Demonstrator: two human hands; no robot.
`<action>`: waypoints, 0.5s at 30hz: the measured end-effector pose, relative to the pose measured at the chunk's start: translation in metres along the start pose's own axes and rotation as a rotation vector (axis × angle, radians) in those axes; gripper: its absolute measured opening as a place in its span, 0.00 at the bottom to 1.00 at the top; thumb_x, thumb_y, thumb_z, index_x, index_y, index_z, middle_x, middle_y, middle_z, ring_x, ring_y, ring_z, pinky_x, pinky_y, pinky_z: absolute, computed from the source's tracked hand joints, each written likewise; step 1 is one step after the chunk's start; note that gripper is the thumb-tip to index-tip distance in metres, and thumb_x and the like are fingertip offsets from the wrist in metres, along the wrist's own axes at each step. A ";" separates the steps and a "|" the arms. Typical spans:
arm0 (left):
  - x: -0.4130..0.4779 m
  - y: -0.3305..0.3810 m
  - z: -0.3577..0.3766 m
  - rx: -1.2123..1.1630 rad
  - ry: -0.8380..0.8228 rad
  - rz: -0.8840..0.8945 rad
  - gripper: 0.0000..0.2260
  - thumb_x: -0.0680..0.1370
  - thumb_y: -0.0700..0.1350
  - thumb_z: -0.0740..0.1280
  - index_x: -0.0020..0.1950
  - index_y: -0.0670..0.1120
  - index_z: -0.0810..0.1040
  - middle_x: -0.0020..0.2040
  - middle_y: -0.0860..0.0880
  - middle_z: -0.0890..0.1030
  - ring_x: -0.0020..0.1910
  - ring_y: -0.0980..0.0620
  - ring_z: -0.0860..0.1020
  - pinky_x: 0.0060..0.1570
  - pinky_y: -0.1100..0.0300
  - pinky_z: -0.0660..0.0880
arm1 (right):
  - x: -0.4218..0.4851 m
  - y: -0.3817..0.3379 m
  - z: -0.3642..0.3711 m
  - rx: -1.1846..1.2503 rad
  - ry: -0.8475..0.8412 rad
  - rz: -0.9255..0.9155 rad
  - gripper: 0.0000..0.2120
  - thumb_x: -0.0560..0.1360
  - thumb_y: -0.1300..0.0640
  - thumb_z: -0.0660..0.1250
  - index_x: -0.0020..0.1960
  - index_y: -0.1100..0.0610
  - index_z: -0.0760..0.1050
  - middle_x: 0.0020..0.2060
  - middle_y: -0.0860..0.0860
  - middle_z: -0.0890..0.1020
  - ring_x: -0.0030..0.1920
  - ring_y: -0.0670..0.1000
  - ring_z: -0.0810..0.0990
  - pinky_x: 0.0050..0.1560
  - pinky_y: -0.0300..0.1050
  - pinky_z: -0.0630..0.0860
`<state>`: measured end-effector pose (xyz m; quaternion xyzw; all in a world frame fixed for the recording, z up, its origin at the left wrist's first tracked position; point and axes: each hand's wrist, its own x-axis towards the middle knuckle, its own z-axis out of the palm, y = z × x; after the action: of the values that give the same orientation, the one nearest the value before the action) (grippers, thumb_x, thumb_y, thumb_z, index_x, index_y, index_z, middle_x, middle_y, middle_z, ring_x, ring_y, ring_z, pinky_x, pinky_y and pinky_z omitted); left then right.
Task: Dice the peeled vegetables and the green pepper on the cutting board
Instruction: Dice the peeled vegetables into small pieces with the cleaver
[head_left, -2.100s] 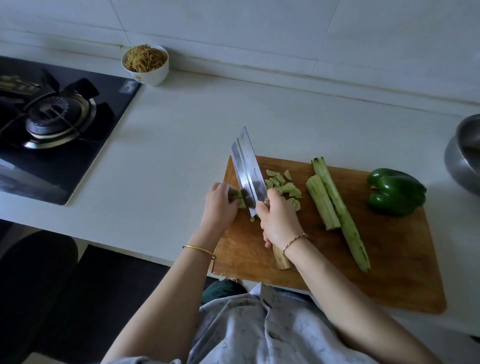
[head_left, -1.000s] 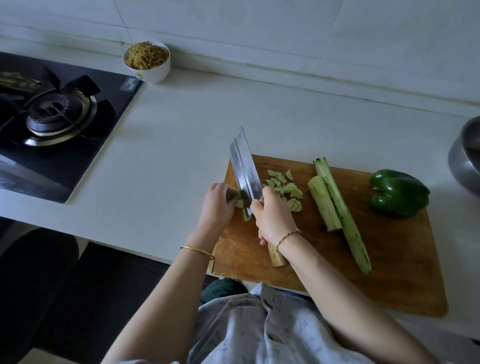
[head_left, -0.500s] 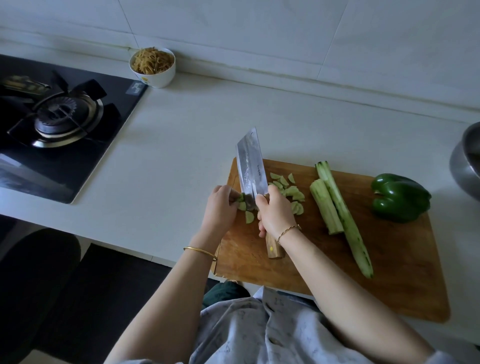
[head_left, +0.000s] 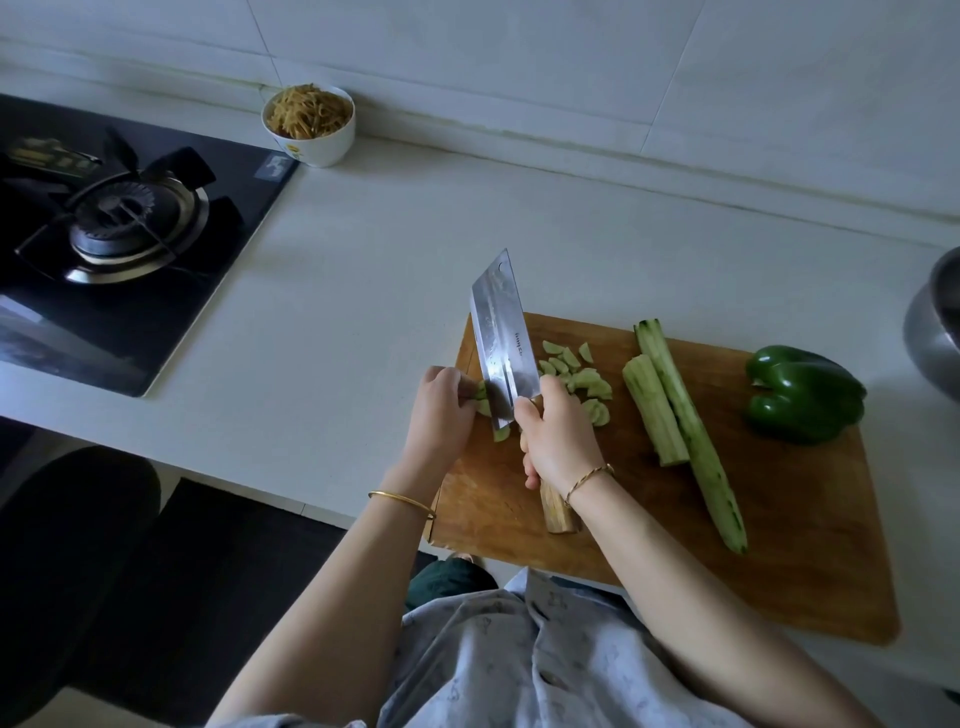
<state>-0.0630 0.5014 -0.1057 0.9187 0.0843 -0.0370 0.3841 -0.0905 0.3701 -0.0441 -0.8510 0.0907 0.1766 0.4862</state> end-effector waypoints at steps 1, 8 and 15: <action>0.000 0.001 0.000 0.007 -0.001 0.000 0.07 0.75 0.33 0.64 0.50 0.40 0.78 0.53 0.47 0.72 0.46 0.53 0.71 0.44 0.66 0.67 | 0.001 -0.001 0.000 -0.020 -0.003 0.001 0.03 0.82 0.56 0.55 0.55 0.53 0.62 0.32 0.53 0.74 0.21 0.48 0.71 0.20 0.40 0.72; 0.001 0.000 -0.001 0.012 -0.021 0.007 0.06 0.74 0.33 0.65 0.49 0.39 0.79 0.53 0.46 0.74 0.51 0.50 0.74 0.47 0.66 0.67 | 0.007 -0.005 0.012 -0.129 0.015 0.035 0.04 0.82 0.56 0.54 0.52 0.57 0.64 0.34 0.54 0.75 0.23 0.51 0.74 0.21 0.43 0.75; 0.002 0.002 -0.001 0.014 -0.051 0.034 0.05 0.73 0.33 0.66 0.48 0.39 0.78 0.50 0.48 0.72 0.48 0.48 0.76 0.52 0.59 0.74 | 0.012 -0.001 0.008 0.079 0.058 0.067 0.09 0.82 0.57 0.54 0.59 0.60 0.66 0.32 0.55 0.73 0.19 0.47 0.69 0.19 0.40 0.72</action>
<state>-0.0607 0.5011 -0.1035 0.9214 0.0585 -0.0542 0.3803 -0.0805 0.3778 -0.0513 -0.8322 0.1402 0.1645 0.5106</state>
